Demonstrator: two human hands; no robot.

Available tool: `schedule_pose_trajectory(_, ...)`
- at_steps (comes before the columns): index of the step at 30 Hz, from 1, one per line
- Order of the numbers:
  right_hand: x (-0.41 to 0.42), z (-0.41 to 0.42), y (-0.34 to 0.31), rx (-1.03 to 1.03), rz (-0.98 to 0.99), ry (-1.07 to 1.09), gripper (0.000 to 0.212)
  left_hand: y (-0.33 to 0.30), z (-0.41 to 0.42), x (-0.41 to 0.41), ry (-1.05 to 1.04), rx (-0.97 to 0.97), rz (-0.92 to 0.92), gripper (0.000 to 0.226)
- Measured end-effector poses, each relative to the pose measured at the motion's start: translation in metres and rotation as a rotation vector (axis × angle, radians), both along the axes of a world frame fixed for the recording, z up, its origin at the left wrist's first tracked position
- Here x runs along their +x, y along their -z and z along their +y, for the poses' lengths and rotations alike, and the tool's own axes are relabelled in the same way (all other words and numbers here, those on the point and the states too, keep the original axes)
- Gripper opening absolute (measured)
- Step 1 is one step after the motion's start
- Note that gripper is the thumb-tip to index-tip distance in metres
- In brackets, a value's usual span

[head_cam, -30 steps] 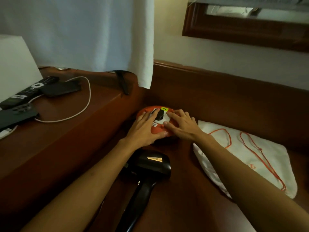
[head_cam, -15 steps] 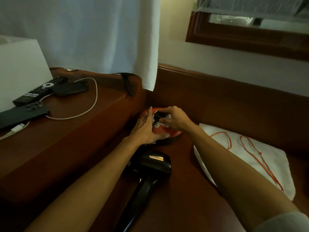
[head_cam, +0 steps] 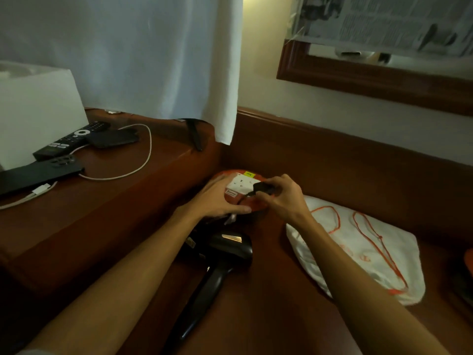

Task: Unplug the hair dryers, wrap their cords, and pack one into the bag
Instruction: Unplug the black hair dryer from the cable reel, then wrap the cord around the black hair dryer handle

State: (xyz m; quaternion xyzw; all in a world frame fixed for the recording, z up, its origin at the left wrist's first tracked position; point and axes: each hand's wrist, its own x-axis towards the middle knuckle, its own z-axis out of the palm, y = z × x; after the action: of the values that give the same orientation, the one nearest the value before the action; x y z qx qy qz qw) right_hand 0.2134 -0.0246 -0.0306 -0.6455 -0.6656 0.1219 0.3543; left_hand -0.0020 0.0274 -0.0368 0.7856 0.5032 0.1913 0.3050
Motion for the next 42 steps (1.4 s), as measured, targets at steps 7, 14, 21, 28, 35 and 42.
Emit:
schedule_pose_trajectory(7, 0.004, -0.068, 0.048, -0.054, 0.079, 0.157, 0.036, -0.023, -0.101, -0.049, -0.126, 0.113, -0.106, 0.069)
schedule_pose_trajectory(14, -0.012, -0.085, 0.04, -0.189, -0.22, 0.209, 0.049, 0.012, -0.195, -0.044, -0.229, 0.196, -0.195, 0.047)
schedule_pose_trajectory(21, -0.039, -0.165, 0.023, -0.127, -0.042, 0.148, 0.05, 0.055, -0.222, -0.034, -0.34, 0.049, -0.041, 0.066)
schedule_pose_trajectory(28, -0.052, -0.29, 0.05, -0.127, 0.332, 0.045, 0.025, 0.032, -0.244, -0.028, -0.323, 0.114, -0.214, 0.05)
schedule_pose_trajectory(35, -0.057, -0.325, 0.005, -0.027, 0.577, -0.005, 0.025, -0.029, -0.284, 0.002, -0.079, 0.151, -0.668, 0.027)
schedule_pose_trajectory(42, -0.043, -0.331, -0.006, -0.101, 0.906, -0.171, 0.046, -0.035, -0.276, 0.056, 0.347, -0.545, -0.975, 0.046)
